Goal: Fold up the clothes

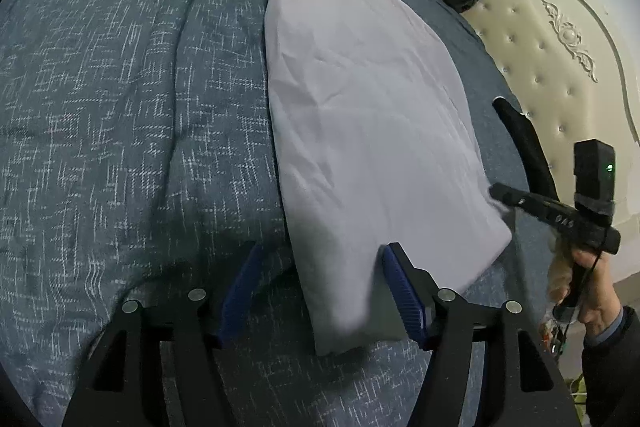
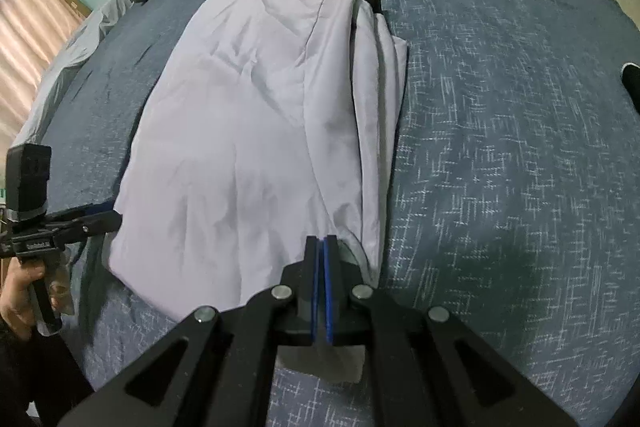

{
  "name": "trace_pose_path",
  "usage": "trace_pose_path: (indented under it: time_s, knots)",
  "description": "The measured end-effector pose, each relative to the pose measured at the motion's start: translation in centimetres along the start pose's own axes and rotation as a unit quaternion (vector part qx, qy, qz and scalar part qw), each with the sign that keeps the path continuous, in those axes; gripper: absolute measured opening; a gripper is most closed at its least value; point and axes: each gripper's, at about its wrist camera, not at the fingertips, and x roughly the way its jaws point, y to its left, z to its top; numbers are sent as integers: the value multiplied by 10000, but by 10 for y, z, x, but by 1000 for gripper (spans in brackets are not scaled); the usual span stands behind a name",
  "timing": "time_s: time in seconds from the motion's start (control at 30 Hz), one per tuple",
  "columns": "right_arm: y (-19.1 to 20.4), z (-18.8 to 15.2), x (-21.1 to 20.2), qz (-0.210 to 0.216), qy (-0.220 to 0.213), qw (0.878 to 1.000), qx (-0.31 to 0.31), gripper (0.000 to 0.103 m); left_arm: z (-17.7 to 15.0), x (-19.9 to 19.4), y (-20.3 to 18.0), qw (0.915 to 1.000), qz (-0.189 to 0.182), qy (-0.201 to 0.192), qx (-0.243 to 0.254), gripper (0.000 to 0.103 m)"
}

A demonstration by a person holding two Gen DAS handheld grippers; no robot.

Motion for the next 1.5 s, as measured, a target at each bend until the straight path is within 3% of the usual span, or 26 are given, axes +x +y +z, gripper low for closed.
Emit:
trace_pose_path:
  time_s: [0.1,0.17,0.2,0.23,0.27,0.5,0.67,0.9,0.97,1.03,1.23,1.37,1.5]
  knots:
    - [-7,-2,-20,-19,-176,9993,329,3,-4,-4,-1,10000,-25,-16,-87,68]
    - [-15,-6,-29,78,-238,9976,646,16,1,4,-14,9998,-154,-26,-117,68]
    - [-18,-9,-31,167,-224,9963,809,45,-2,4,-16,9997,-228,-24,-110,68]
    - [-22,-12,-33,256,-209,9947,971,66,-5,4,-17,9997,-246,-9,-94,68]
    - [-22,-15,-33,334,-169,9935,1073,68,-7,5,-18,9997,-241,14,-77,70]
    - [-19,-38,-10,404,289,9893,1372,68,-9,20,-11,9991,-298,146,-268,77]
    - [-16,-36,5,519,339,9884,1387,68,-10,23,-5,9977,-477,172,-440,77]
    - [-6,-31,14,409,269,9912,1229,70,-1,40,-24,9987,-414,149,-240,77]
    - [-1,-30,15,356,251,9926,1137,67,3,44,-28,9990,-387,132,-203,77]
    - [1,-30,13,406,233,9932,1064,52,4,46,-31,9990,-393,115,-189,77]
    - [5,-33,8,627,172,9930,986,33,-6,23,-17,9986,-485,75,-191,71]
    - [10,-35,6,595,128,9941,898,33,-5,27,-12,9985,-499,160,-180,71]
    - [4,-32,15,780,142,9901,1160,41,-6,28,-12,9985,-510,139,-129,72]
